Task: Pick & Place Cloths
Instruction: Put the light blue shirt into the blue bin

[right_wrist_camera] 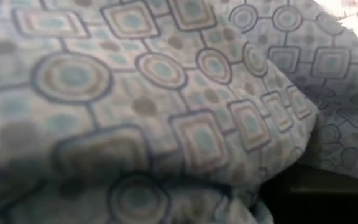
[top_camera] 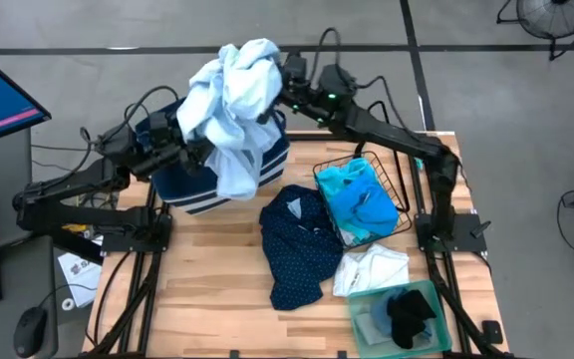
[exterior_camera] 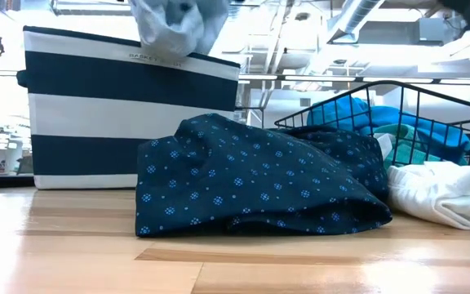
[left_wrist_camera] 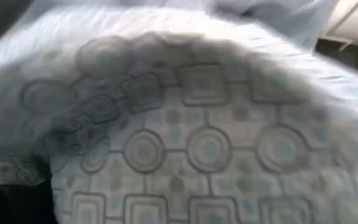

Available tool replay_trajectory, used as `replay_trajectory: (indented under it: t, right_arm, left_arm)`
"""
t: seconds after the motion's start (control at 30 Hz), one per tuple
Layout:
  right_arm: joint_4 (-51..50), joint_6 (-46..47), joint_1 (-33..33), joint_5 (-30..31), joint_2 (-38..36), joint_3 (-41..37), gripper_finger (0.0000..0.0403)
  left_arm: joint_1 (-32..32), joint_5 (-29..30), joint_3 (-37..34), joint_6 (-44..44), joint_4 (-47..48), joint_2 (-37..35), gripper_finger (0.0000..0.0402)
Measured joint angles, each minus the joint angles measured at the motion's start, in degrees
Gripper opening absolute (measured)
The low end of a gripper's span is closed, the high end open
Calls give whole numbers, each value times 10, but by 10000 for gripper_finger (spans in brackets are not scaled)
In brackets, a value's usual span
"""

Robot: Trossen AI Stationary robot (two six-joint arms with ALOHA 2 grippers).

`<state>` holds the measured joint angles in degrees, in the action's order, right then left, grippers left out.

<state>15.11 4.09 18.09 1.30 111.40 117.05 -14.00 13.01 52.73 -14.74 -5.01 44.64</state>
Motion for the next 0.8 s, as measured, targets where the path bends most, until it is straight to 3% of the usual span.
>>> replay_trajectory:
  t: [0.27, 0.47, 0.8]
  right_arm:
    - [-41, 45, 24, 1, 69, 0, 26]
    - [-148, 45, 23, 2, 88, 0, 27]
    - [-336, 33, 24, 7, 84, 0, 141]
  left_arm:
    - [-51, 53, 0, 40, 99, 4, 324]
    - [-83, 87, 0, 42, 203, 18, 324]
    - [-119, 98, 0, 40, 222, 48, 324]
